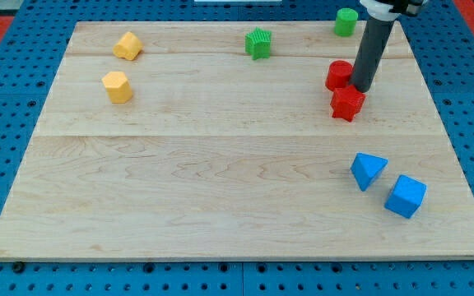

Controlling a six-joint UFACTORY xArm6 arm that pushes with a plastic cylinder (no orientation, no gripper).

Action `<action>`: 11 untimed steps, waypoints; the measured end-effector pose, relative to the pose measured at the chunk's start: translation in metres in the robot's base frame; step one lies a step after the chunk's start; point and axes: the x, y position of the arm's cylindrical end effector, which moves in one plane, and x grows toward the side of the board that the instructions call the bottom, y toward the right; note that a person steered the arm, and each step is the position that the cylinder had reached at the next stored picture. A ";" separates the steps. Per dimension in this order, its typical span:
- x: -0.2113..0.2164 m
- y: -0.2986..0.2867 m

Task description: Push red circle towards top right of the board

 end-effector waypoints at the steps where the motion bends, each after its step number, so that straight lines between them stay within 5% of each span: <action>1: 0.012 -0.008; 2: 0.022 -0.048; 5: -0.056 -0.033; 8: 0.010 -0.026; 11: -0.025 0.002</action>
